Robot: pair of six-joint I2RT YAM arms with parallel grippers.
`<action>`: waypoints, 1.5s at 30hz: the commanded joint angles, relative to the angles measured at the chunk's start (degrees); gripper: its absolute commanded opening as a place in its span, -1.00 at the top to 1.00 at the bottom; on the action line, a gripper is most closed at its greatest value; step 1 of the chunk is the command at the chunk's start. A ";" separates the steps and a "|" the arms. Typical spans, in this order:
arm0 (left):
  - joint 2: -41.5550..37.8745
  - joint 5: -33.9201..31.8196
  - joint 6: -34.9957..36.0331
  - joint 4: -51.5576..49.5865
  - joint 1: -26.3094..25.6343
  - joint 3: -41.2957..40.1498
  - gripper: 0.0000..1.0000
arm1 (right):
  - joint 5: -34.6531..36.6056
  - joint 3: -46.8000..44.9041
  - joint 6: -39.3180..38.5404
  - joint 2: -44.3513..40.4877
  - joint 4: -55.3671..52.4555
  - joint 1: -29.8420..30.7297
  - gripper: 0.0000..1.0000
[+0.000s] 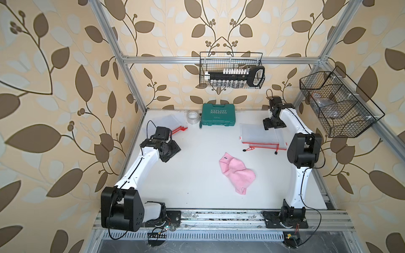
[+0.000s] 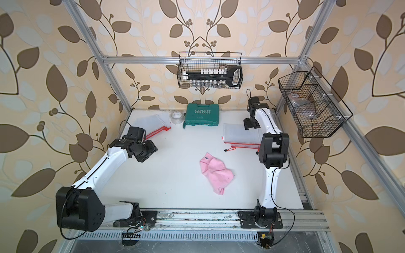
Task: Wipe the document bag
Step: Move the document bag.
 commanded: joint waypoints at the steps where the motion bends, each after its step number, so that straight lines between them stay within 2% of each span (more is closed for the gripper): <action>1: -0.27 3.72 1.17 1.37 5.32 0.12 -0.34 | -8.97 -2.60 6.21 -3.47 -0.50 5.09 -0.77; 2: 0.52 4.39 1.46 1.37 7.10 0.73 -0.36 | -11.48 -4.52 7.59 -5.23 0.55 6.72 -0.96; 7: 4.24 5.61 -0.13 5.04 15.11 1.74 -0.45 | -21.19 -13.90 12.05 -11.29 5.36 15.51 -0.96; 12: 11.79 6.08 -0.50 10.50 20.64 5.18 -0.41 | -22.86 -14.47 10.93 -11.13 3.42 24.69 -0.96; 15: 17.22 6.90 -1.32 12.44 23.57 8.04 -0.36 | -22.54 -15.71 11.04 -12.05 3.29 27.75 -0.96; 21: 25.91 10.11 -5.24 17.63 27.17 12.01 -0.33 | -24.02 -19.68 11.10 -14.88 5.61 28.34 -0.96; 29: 32.09 16.65 -13.71 27.49 28.14 11.97 -0.28 | -22.78 -20.67 10.03 -13.67 5.25 26.94 -0.96; 36: 34.72 14.45 -14.95 28.10 28.19 12.84 -0.25 | -25.05 -19.86 10.38 -12.43 5.47 23.80 -0.96; 39: 35.68 13.59 -14.91 27.17 28.15 13.49 -0.19 | -25.24 -19.48 10.38 -12.04 5.28 23.37 -0.96; 45: 36.81 13.40 -14.07 26.95 28.14 13.63 -0.19 | -25.47 -19.32 10.47 -11.46 5.28 22.89 -0.96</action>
